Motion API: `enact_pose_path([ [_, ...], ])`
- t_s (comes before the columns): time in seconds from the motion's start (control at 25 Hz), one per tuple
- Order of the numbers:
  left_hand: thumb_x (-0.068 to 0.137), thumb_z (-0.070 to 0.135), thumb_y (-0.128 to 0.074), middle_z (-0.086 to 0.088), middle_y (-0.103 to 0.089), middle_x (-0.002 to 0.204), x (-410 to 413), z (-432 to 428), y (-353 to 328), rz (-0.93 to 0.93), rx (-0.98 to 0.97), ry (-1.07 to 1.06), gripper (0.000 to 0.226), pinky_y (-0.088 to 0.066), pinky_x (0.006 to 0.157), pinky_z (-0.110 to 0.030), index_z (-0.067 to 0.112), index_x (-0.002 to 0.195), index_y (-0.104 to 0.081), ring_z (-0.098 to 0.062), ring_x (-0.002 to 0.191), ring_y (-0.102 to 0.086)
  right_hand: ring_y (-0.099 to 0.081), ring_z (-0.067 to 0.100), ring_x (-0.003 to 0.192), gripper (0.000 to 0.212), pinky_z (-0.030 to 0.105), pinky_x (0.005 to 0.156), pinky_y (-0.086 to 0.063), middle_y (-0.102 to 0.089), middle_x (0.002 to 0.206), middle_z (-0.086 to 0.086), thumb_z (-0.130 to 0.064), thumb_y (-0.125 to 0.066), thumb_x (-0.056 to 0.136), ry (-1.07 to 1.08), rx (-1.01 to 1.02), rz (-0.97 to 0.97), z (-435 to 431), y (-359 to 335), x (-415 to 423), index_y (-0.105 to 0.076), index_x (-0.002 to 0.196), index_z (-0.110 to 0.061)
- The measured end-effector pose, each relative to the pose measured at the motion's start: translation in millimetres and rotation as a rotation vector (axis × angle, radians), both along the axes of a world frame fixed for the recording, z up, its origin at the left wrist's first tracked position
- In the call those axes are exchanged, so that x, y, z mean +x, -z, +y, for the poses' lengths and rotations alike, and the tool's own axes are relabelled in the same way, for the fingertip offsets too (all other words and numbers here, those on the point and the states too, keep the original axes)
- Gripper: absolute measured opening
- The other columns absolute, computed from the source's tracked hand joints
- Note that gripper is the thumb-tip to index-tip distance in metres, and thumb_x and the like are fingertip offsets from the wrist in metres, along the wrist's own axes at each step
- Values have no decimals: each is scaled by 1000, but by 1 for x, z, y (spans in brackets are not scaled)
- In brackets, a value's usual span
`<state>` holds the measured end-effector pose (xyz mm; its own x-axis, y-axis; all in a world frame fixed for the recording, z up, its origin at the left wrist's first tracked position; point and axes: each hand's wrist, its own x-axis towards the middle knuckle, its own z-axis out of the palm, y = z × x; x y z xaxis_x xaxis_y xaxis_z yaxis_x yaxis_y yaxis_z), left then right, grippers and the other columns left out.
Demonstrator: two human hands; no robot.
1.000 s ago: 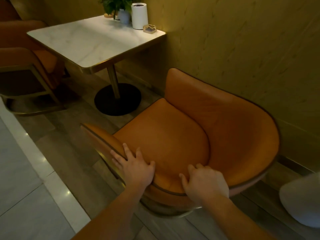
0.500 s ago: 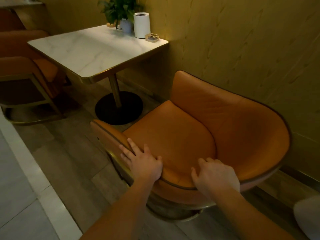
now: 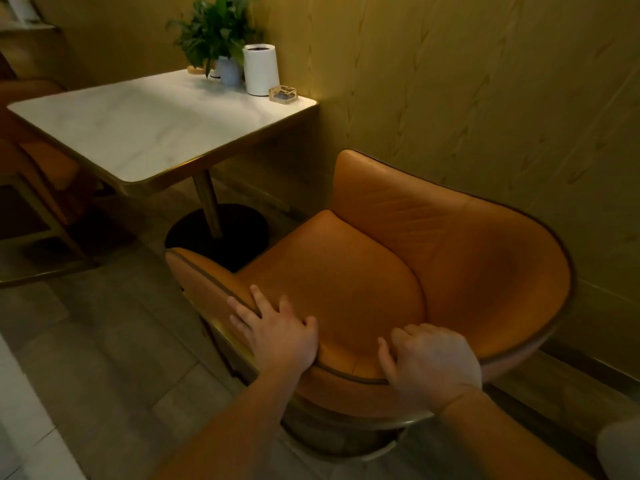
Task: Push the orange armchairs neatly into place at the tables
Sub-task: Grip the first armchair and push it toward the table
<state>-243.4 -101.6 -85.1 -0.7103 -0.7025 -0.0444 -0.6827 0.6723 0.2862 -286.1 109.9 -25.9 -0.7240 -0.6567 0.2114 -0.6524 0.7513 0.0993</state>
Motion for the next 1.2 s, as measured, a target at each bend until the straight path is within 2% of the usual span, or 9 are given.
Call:
enact_pose_path([
  [0.12, 89, 63, -36, -12, 8, 165, -18, -4, 0, 14, 4, 2, 65, 7, 119, -62, 27, 142, -44, -49, 143, 26, -38, 1, 51, 41, 22, 53, -43, -43, 58, -14, -53, -30, 97, 8, -18, -23, -5, -4, -18, -50, 67, -33],
  [0.24, 88, 62, -36, -12, 6, 165, -39, -6, 1, 22, 8, -16, 63, 7, 119, -60, 26, 140, -45, -48, 143, 25, -37, 6, 52, 35, 24, 49, -38, -44, 61, -12, -48, -40, 96, -10, -16, 30, -7, -6, -43, -52, 68, -31],
  [0.44, 89, 62, -38, -11, 4, 166, -67, -11, 3, 58, -3, -36, 60, 6, 120, -60, 27, 138, -48, -47, 144, 25, -52, 13, 72, 32, 31, 63, -48, -59, 86, -7, -45, -36, 96, -30, -34, 28, -13, -3, -73, -62, 92, -28],
  [0.68, 90, 62, -36, -11, 6, 166, -94, -17, 4, 56, 10, -41, 61, 5, 120, -61, 28, 140, -46, -47, 143, 26, -37, 6, 56, 25, 22, 49, -36, -43, 69, -12, -45, -40, 95, -18, -35, -9, -19, -5, -100, -53, 77, -33],
  [1.04, 89, 62, -36, -10, 3, 166, -119, -23, 7, 69, -15, -47, 60, 8, 118, -59, 27, 137, -48, -47, 144, 24, -39, 6, 57, 29, 23, 49, -39, -43, 70, -12, -48, -34, 95, -10, -4, -46, -27, -9, -128, -52, 79, -33],
  [1.2, 90, 62, -34, -10, 5, 166, -128, -26, 5, 46, 2, -46, 60, 7, 118, -60, 28, 139, -46, -47, 143, 26, -43, 7, 63, 29, 24, 55, -38, -46, 76, -11, -49, -32, 97, -8, -7, -97, -30, -10, -137, -53, 86, -33],
])
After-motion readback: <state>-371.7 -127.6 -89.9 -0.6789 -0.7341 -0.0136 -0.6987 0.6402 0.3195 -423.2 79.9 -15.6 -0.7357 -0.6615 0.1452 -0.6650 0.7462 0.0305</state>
